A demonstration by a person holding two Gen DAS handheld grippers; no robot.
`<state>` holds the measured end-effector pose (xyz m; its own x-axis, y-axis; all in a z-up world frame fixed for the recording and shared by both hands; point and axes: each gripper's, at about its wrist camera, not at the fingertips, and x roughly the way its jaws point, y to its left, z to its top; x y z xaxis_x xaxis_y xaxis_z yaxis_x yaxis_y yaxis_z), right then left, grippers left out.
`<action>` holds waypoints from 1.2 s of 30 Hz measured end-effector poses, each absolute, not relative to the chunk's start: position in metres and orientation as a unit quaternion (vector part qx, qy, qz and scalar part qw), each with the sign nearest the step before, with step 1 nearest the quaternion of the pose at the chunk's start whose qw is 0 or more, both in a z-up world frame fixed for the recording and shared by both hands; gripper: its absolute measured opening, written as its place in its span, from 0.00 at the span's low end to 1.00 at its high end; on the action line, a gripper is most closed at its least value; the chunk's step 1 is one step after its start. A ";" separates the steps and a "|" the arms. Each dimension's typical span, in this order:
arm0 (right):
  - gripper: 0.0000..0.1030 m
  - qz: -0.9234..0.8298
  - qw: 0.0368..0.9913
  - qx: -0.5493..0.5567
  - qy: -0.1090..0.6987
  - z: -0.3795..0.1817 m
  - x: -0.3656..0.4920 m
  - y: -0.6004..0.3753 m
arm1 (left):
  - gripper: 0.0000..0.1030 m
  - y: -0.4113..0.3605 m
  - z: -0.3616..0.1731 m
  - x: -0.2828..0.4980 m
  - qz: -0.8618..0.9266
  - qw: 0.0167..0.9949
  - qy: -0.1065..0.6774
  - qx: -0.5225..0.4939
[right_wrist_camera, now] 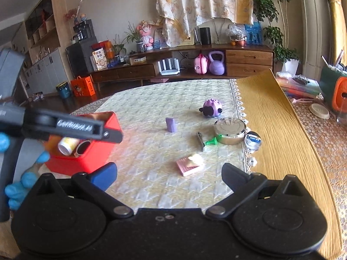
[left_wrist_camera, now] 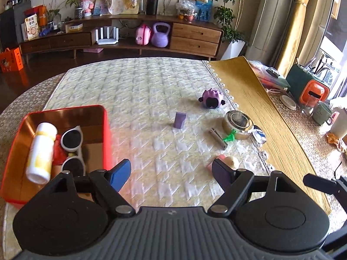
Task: Organize rigid objects
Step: 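Open both tools to release the items and withdraw from the box, then grasp the purple block with the left tool while the right tool grasps the beige round item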
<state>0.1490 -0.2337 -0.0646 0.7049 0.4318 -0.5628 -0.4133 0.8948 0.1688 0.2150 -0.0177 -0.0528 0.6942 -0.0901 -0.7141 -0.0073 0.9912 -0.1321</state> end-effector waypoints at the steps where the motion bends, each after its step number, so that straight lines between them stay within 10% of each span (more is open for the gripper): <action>1: 1.00 0.230 0.923 0.012 0.309 -0.066 0.151 -0.234 | 0.79 -0.020 -0.055 0.221 -0.020 0.917 0.393 -0.062; 36: 0.62 0.240 0.904 -0.007 0.355 -0.123 0.241 -0.215 | 0.79 -0.043 -0.138 0.364 0.015 0.907 0.419 -0.043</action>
